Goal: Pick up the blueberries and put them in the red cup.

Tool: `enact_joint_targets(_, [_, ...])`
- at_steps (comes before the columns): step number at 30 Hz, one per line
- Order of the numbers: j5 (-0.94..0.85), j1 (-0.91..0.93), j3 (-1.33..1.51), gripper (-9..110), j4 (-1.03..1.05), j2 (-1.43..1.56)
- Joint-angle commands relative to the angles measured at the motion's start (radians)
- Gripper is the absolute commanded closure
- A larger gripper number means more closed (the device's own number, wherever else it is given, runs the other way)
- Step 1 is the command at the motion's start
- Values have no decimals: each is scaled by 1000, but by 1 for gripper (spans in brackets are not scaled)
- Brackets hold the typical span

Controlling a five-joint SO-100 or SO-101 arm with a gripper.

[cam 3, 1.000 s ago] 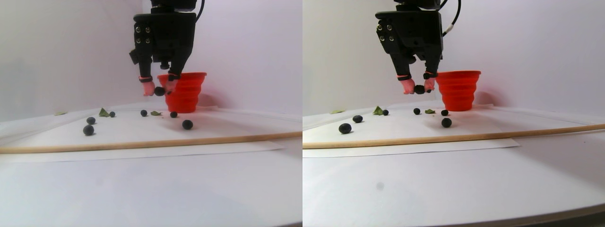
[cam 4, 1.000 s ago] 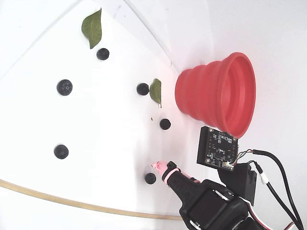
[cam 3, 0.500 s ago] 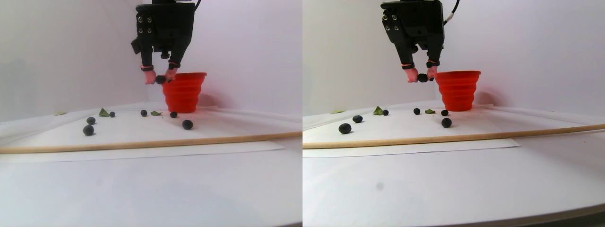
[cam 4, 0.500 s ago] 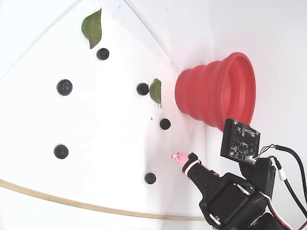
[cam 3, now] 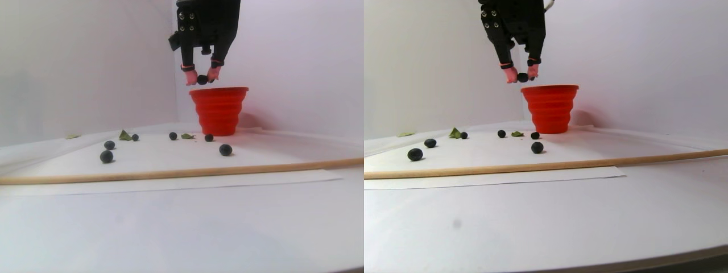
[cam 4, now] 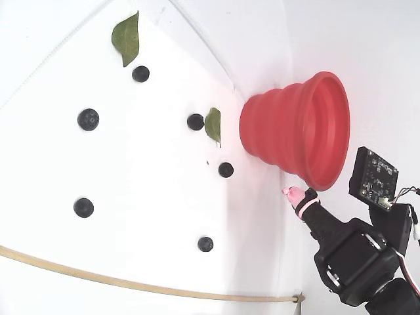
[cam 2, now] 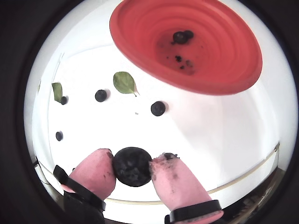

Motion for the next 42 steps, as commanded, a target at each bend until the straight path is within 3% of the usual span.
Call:
enact_joint_targets(1, [-5,14,-124,88,3,34])
enact_joint_targets(42, [-34,97,-448,86,-100,-247])
